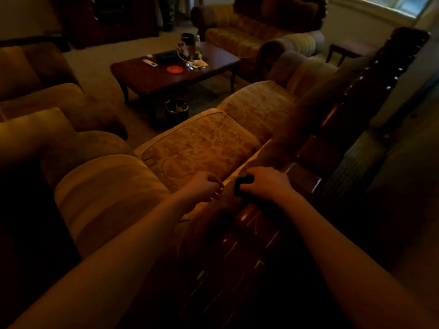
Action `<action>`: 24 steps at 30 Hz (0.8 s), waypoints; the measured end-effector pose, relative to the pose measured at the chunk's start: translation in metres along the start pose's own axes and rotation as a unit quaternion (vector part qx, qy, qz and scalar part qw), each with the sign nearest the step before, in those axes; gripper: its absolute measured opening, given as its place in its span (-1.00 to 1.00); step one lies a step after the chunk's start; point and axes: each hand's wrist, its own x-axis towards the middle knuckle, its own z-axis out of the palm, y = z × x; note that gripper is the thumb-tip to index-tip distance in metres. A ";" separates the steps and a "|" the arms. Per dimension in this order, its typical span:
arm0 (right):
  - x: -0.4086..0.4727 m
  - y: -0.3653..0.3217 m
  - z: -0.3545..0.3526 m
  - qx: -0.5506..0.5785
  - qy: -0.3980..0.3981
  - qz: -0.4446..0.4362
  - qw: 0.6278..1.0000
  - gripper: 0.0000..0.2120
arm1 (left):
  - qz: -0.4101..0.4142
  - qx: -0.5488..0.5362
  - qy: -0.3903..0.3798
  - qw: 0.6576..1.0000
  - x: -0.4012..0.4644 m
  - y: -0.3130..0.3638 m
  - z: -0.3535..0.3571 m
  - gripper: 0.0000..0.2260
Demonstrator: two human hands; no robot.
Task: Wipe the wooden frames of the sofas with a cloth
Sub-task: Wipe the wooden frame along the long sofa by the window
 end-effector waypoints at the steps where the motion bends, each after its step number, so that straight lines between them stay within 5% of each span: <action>1: -0.012 -0.006 0.001 0.027 0.003 -0.004 1.000 -0.69 | 0.007 0.002 -0.006 1.000 -0.001 -0.003 0.000 -0.82; 5: -0.061 -0.013 0.023 0.131 0.120 -0.028 0.984 -0.73 | 0.043 -0.008 -0.043 0.998 -0.001 -0.004 0.008 -0.84; 9: -0.063 0.008 0.030 0.121 0.244 0.085 0.958 -0.65 | 0.065 0.020 -0.081 0.994 -0.002 0.004 0.017 -0.83; 12: -0.044 0.011 0.024 0.111 0.227 0.140 0.957 -0.63 | 0.067 0.022 -0.096 0.993 -0.001 0.010 0.023 -0.83; 18: -0.028 -0.023 0.026 -0.031 0.151 0.084 0.984 -0.68 | 0.073 -0.013 -0.085 0.994 0.006 0.005 0.030 -0.82; 24: -0.061 0.001 0.039 0.151 0.262 0.001 0.953 -0.72 | 0.036 -0.077 -0.087 0.993 0.025 0.007 0.015 -0.85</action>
